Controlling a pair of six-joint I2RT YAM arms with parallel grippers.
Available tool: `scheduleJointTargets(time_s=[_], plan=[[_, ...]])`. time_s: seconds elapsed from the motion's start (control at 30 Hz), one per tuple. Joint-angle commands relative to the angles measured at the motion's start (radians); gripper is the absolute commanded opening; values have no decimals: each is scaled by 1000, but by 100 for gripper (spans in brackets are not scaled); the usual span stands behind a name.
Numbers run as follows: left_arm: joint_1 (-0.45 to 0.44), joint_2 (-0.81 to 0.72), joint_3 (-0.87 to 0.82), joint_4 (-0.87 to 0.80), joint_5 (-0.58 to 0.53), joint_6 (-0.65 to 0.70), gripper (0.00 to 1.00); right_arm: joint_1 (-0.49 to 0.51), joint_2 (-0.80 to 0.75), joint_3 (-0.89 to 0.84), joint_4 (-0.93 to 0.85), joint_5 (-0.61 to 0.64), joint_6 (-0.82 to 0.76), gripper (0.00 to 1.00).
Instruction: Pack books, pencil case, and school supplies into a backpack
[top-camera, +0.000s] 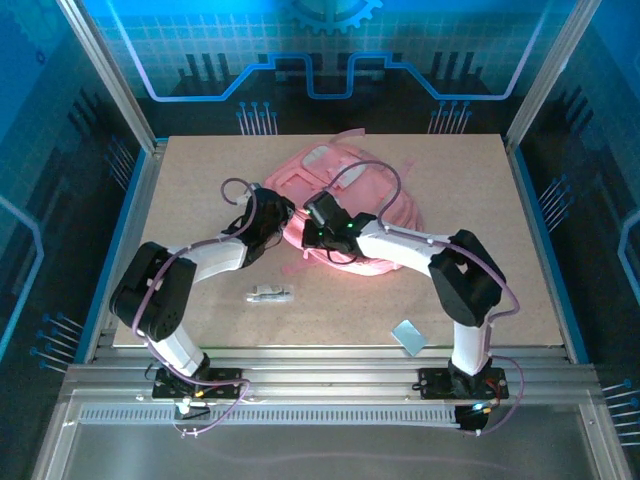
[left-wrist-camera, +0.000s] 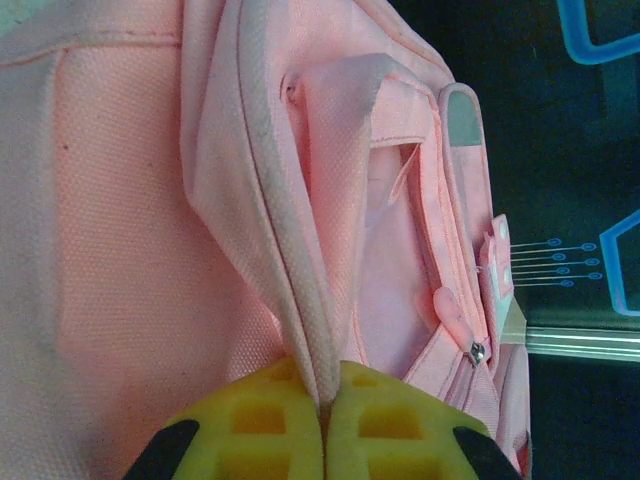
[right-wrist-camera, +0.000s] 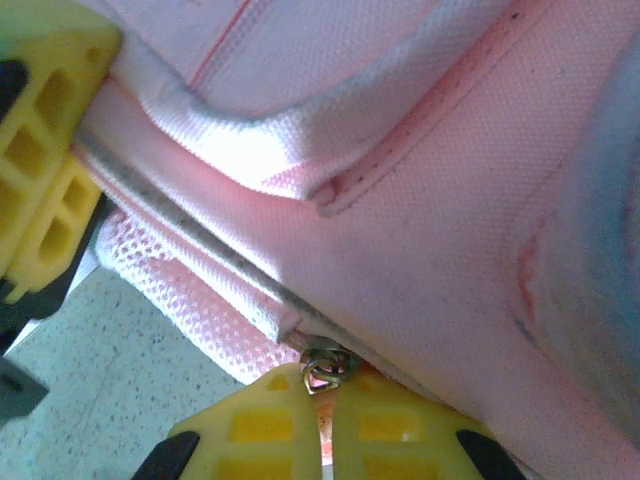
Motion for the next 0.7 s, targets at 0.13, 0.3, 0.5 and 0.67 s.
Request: scheduleJointTargets(time_s=[0.13,0.3,0.5,0.67], plan=[[64,54,119,43,-14,55,0,-53,-75,-68,-265,3,-165,0],[67,75,142,44,6,51,0,-65,-133,-92,-371,78,-272,0],[72,79,154,26,10,64,0,-63,-145,-41,-522,190,-454,0],[75,74,160,18,17,71,0,-63,-173,-43,-564,220,-524,0]])
